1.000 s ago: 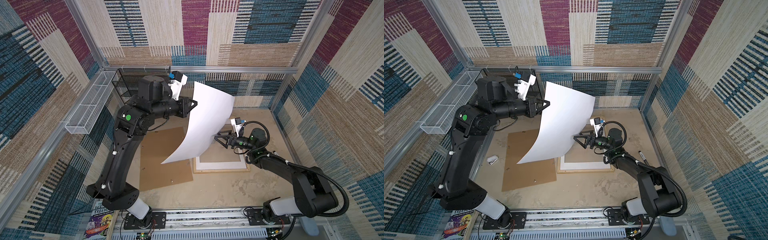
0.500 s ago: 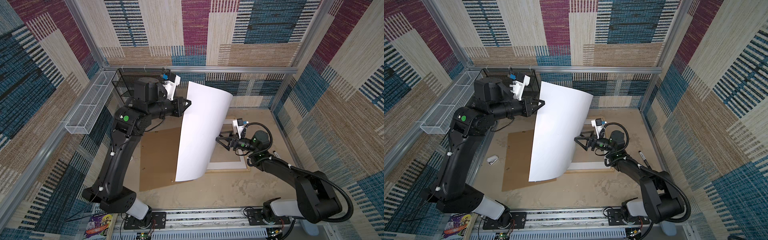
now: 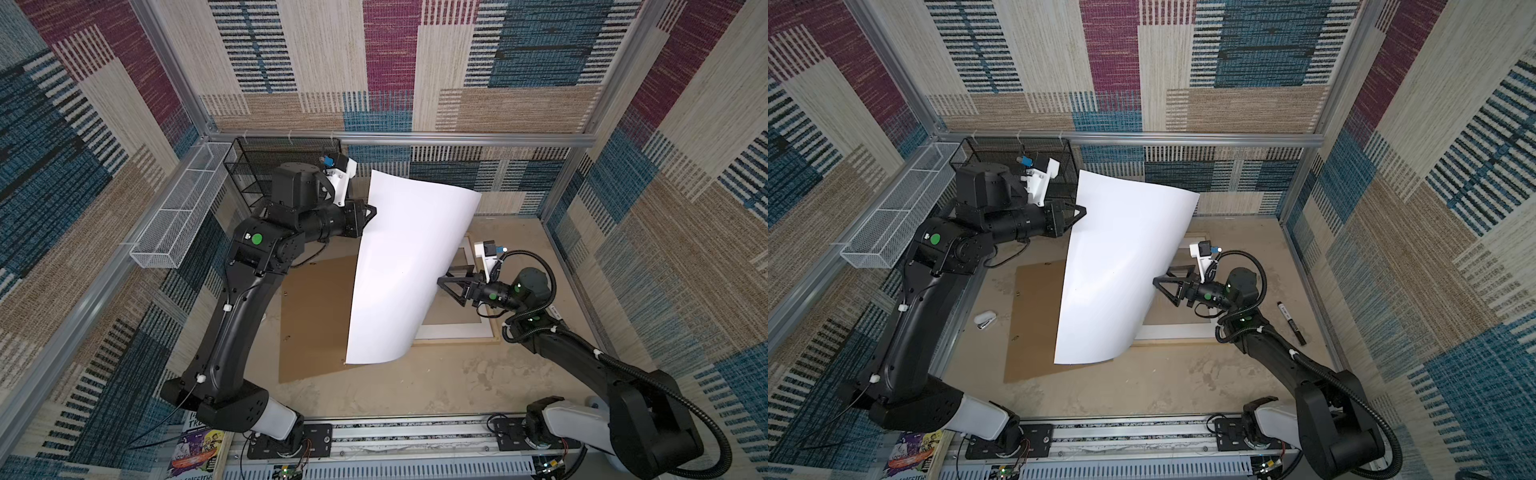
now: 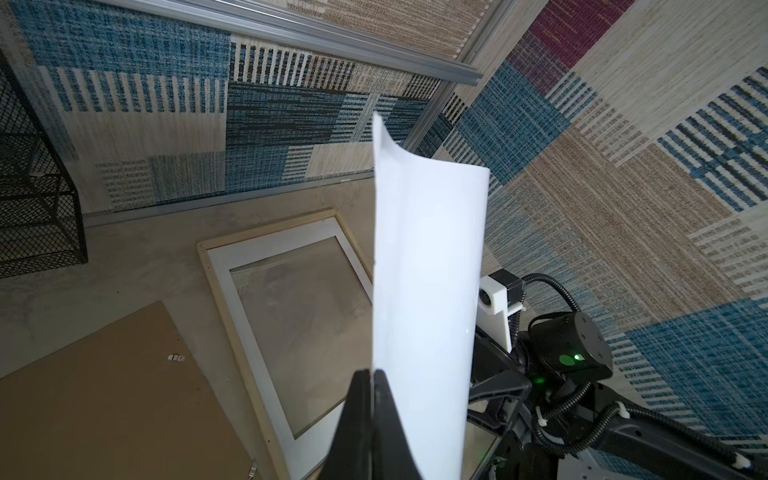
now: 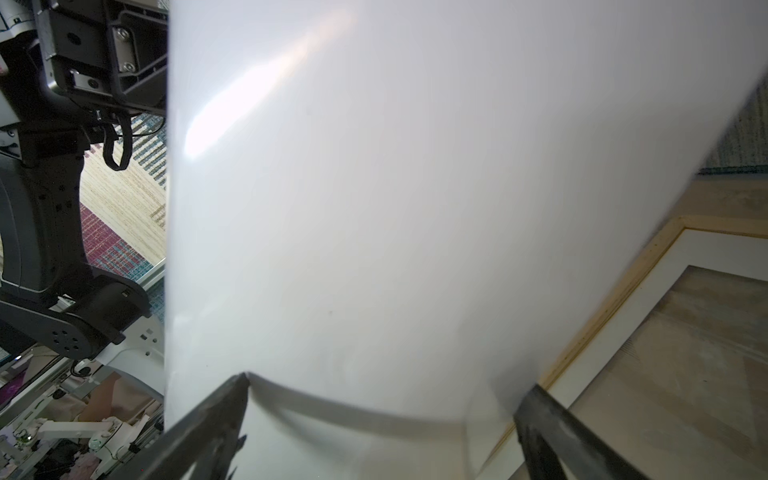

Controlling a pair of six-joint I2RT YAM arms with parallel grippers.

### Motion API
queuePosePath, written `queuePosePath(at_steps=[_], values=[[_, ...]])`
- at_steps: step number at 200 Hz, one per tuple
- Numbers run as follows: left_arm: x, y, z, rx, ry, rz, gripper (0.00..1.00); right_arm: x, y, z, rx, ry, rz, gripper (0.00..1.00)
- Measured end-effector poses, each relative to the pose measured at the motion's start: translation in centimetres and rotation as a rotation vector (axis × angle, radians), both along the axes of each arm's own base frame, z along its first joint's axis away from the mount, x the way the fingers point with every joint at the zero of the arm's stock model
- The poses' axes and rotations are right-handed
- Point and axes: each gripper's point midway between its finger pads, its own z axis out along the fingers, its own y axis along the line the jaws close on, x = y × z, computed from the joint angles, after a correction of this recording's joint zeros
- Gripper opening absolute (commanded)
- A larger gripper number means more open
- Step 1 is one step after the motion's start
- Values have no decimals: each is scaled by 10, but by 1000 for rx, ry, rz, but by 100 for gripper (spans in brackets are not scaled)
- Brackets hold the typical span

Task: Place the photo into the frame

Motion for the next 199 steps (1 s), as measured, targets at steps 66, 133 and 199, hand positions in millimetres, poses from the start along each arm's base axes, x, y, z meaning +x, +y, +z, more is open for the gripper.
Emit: queuePosePath(at_steps=[66, 133, 199], values=[[10, 5, -13, 18, 6, 34, 0, -6, -4, -5, -4, 16, -10, 99], [19, 10, -29, 46, 25, 64, 0, -11, -5, -5, -7, 26, -11, 100], [26, 16, -42, 67, 20, 92, 0, -9, -7, -9, -15, 49, -35, 100]])
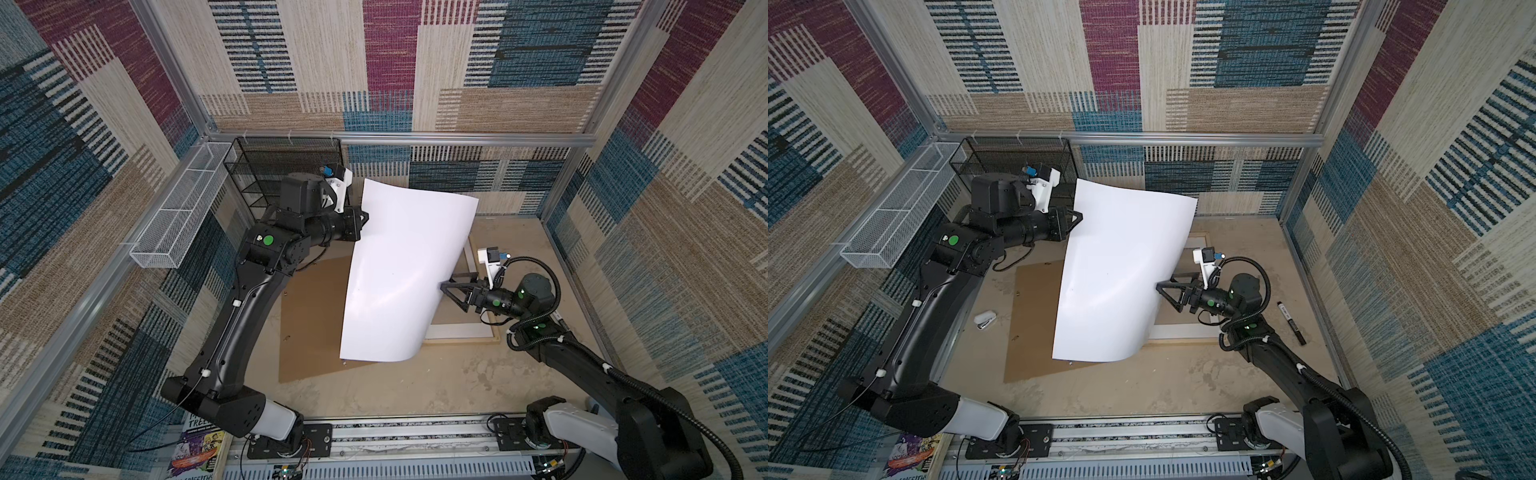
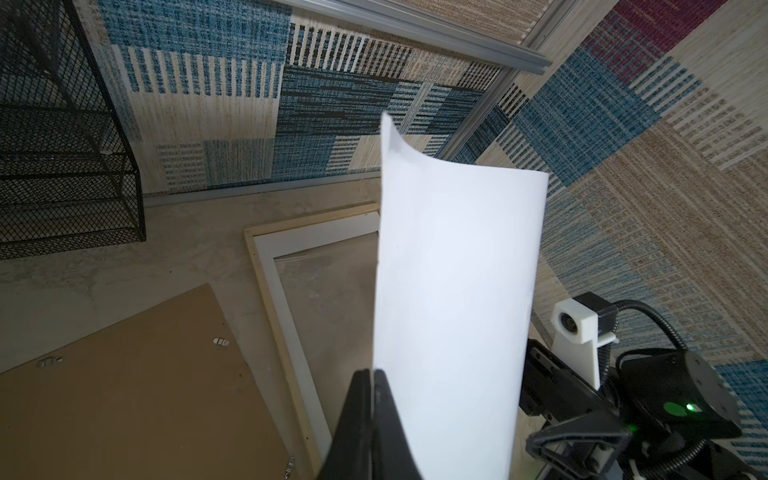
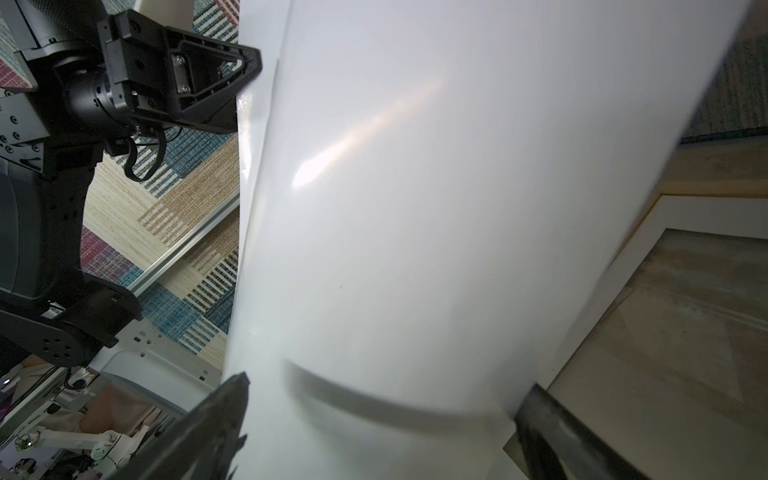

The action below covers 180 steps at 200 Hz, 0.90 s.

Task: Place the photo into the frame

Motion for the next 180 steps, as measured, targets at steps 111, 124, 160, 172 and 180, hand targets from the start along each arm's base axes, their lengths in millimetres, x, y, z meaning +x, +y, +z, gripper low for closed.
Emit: queuePosePath(at_steps=[111, 124, 160, 172, 180], values=[[26, 13, -39, 60, 15, 104, 0, 0, -1, -7, -15, 29, -3, 100], [29, 13, -42, 60, 12, 108, 0, 1, 0, -10, -19, 43, -3, 100], [40, 14, -56, 73, 18, 130, 0, 5, 1, -15, -34, 74, -4, 100], [43, 15, -60, 75, 20, 135, 0, 8, 1, -17, -41, 88, -13, 100], [46, 16, -63, 78, 22, 140, 0, 10, 1, -19, -44, 99, -15, 100]])
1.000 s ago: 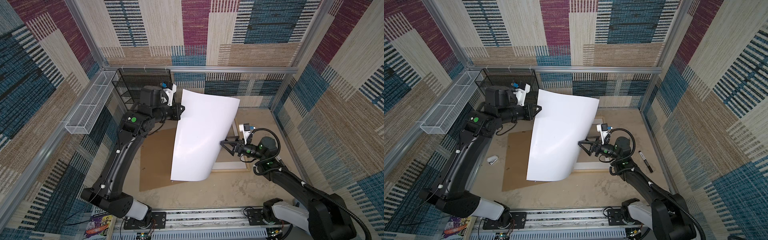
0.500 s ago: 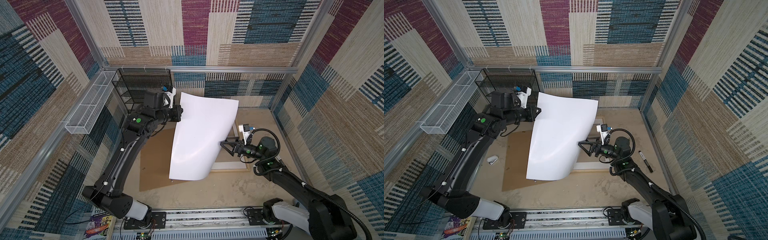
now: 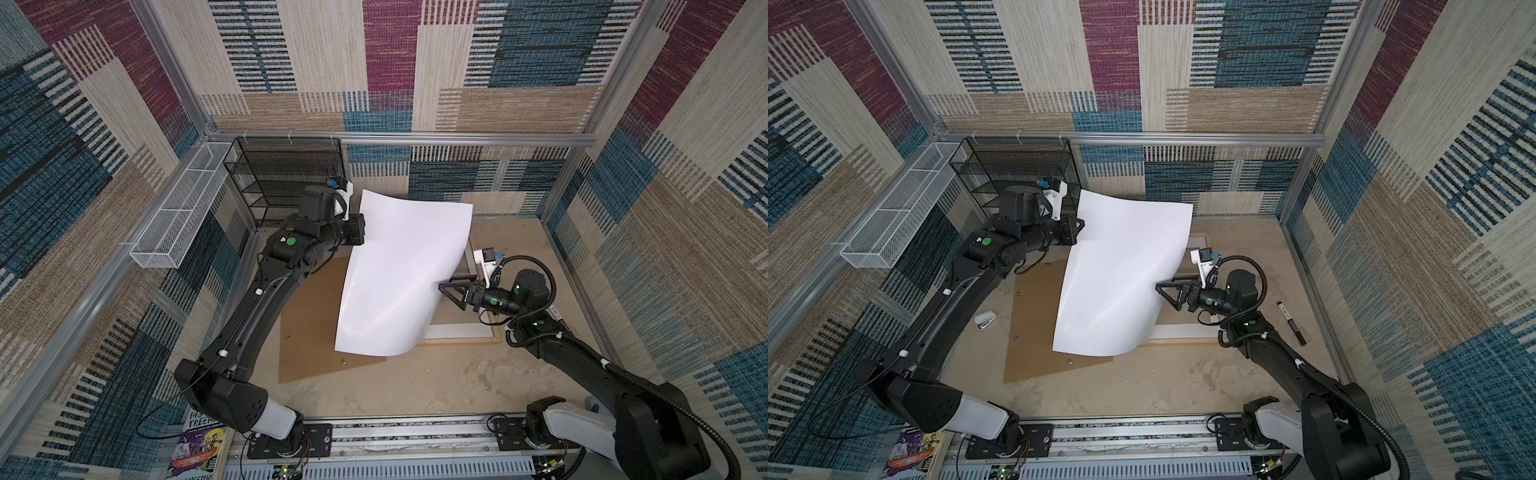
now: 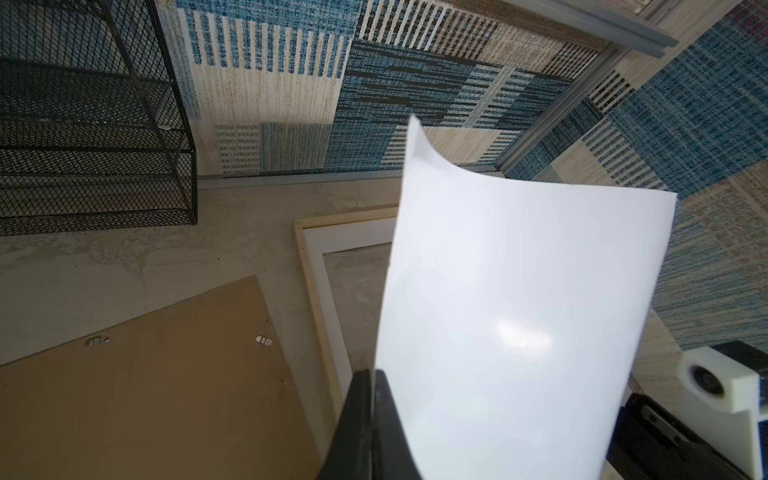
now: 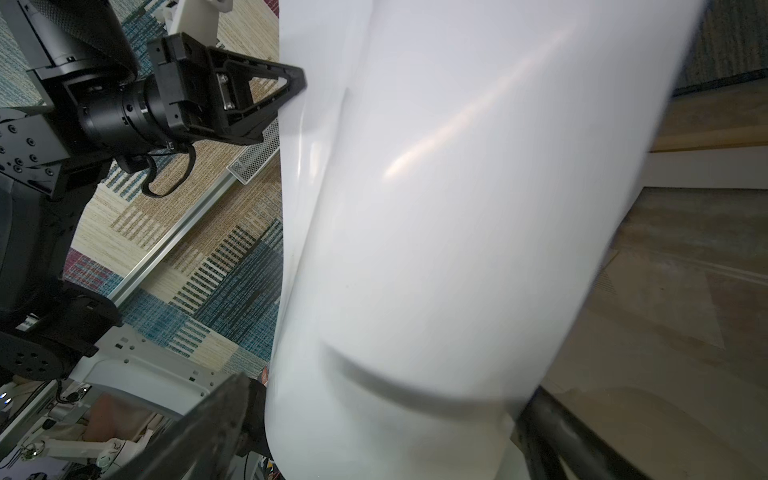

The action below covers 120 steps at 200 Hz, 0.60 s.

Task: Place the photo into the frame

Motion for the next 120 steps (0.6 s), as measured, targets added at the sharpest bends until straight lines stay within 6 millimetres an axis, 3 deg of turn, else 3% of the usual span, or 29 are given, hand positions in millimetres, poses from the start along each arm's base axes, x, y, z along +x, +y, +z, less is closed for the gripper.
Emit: queuePosePath(at_steps=[83, 120], values=[[31, 6, -43, 32, 57, 46, 0, 15, 3, -18, -45, 106, -5, 100], [38, 9, -53, 33, 71, 59, 0, 17, 2, -30, -65, 144, -5, 99]])
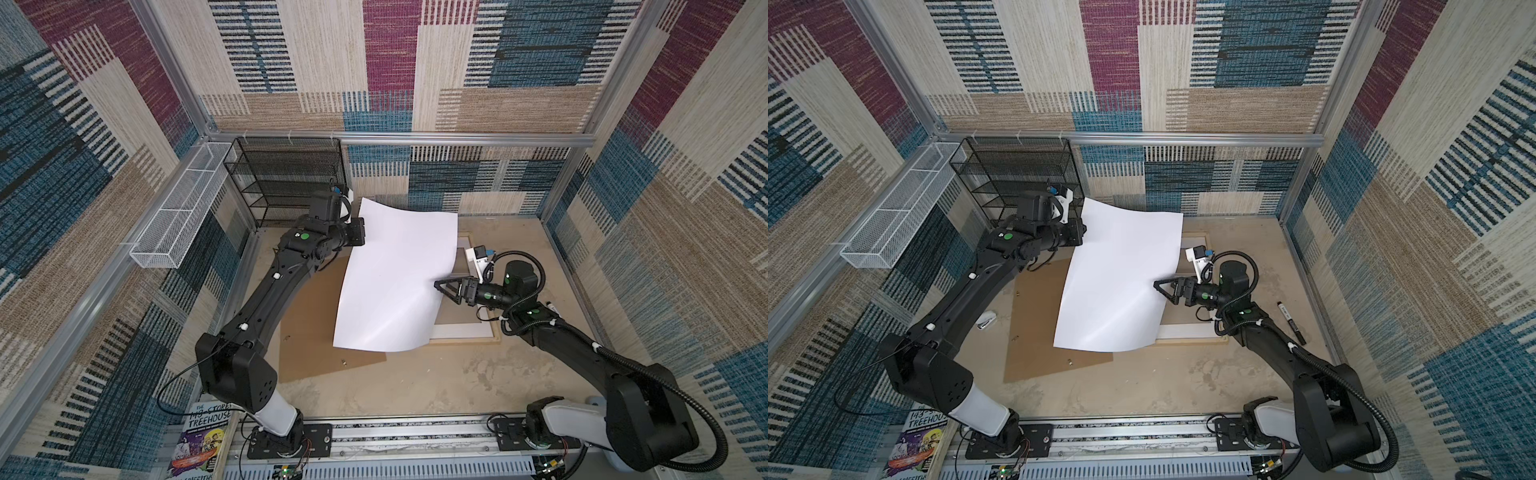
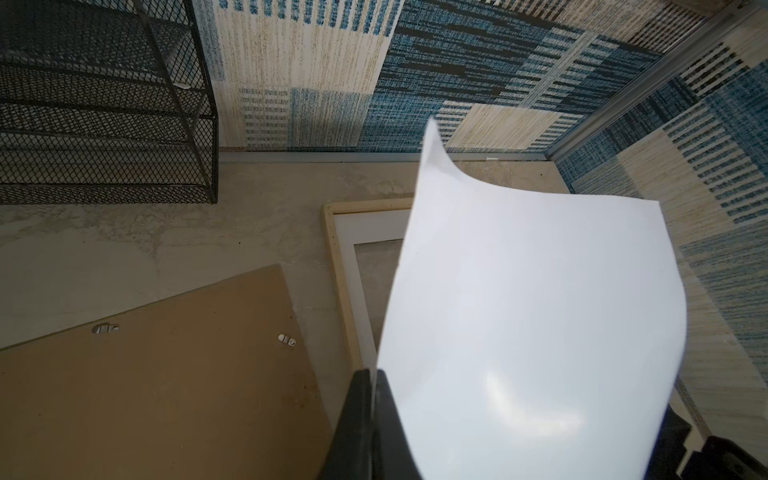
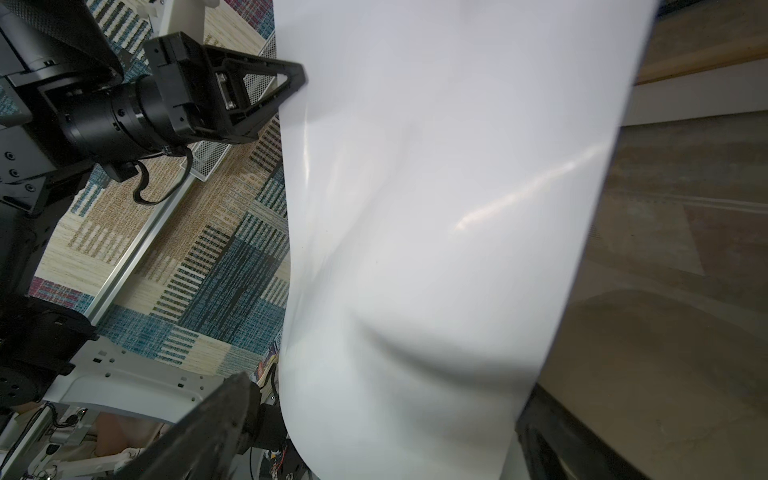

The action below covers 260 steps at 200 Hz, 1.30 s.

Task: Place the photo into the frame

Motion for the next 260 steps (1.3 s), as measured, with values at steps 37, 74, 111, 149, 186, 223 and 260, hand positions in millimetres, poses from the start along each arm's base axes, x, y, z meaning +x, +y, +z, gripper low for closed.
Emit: queuePosePath(at_steps=[37, 74, 111, 149, 186, 223, 260], values=[[5, 1, -9, 2, 5, 4, 0, 5, -2, -11, -9, 34, -9, 97], [11, 0, -25, -5, 34, -4, 0, 8, -2, -22, -13, 67, -5, 96], [15, -6, -30, -35, 41, -19, 0, 14, 0, -33, -12, 100, 3, 95], [14, -12, -32, -57, 49, -45, 0, 33, -3, -47, -64, 110, -44, 97], [9, -23, -39, -91, 51, -114, 0, 50, -16, -80, -124, 158, -86, 100], [-12, -30, -37, -119, 13, -202, 0, 65, -22, -91, -151, 121, -70, 100], [-29, -37, -17, -157, -73, -284, 0, 71, -19, -103, -146, 98, -28, 100]])
